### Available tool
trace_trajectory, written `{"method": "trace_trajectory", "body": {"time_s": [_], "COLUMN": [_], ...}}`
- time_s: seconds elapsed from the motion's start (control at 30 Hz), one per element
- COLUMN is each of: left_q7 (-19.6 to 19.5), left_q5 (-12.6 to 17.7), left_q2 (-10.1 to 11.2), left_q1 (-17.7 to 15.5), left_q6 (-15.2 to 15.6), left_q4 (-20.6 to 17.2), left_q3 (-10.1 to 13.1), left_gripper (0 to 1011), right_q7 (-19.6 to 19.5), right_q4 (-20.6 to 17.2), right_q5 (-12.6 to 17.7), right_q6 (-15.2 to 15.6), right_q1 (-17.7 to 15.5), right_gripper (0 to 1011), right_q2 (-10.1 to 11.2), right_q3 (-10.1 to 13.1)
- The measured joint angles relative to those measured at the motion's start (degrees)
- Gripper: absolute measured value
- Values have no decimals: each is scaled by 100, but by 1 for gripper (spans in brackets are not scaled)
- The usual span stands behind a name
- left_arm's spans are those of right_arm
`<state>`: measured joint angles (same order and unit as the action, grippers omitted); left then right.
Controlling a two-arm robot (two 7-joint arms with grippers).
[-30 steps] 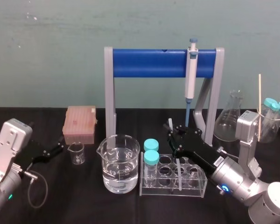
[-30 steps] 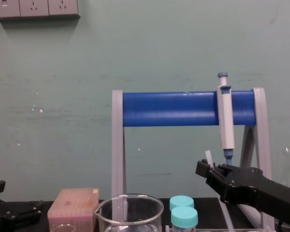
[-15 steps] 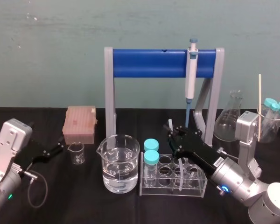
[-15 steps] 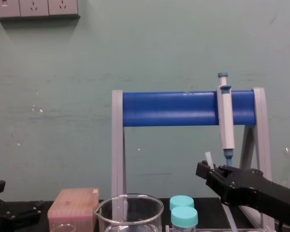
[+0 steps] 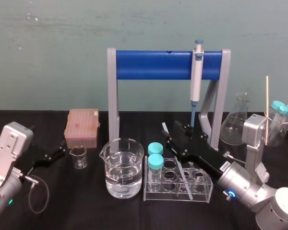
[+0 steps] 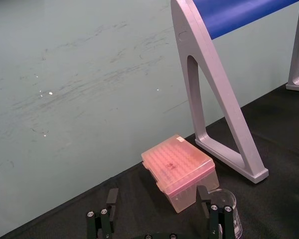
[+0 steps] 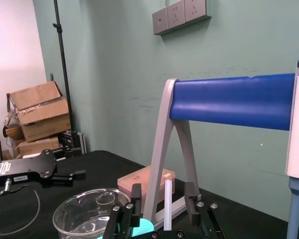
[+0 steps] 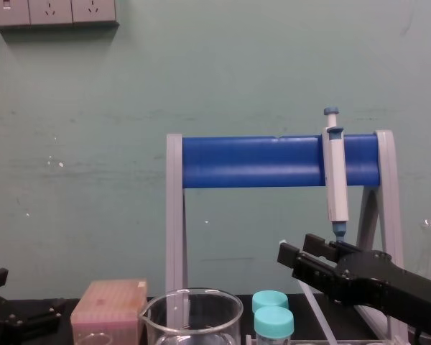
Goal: Pick up the stirring rod with one hand, then place it down.
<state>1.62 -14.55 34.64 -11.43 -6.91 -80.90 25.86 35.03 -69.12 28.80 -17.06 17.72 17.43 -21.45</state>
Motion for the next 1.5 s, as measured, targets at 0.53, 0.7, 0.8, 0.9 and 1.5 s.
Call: {"method": "trace_trajectory", "body": {"time_s": [0.53,0.7,0.8,0.9,1.5], "left_q7": [0,0,0,0,0], "left_q5": [0,0,0,0,0], "left_q2": [0,0,0,0,0], "left_q1": [0,0,0,0,0], "left_q6": [0,0,0,0,0], "left_q4": [0,0,0,0,0], "left_q3": [0,0,0,0,0], "left_gripper": [1000,1000,1000,1000,1000], "right_q7": [-141,-408,-769,-1491,-3338], "right_q4": [-348,-890,-1153,-1321,-976], "right_q5": [-4,-15,-155,-583,-1709], "right_q6": [315,525,519,483,1727], "right_q1": [-174,-580,-867,-1097,-1118], "right_gripper": [982,1000,1000,1000,1000], "right_q2": [183,489,629,647,275], "right_q3": [76,278,489,718,1100]}}
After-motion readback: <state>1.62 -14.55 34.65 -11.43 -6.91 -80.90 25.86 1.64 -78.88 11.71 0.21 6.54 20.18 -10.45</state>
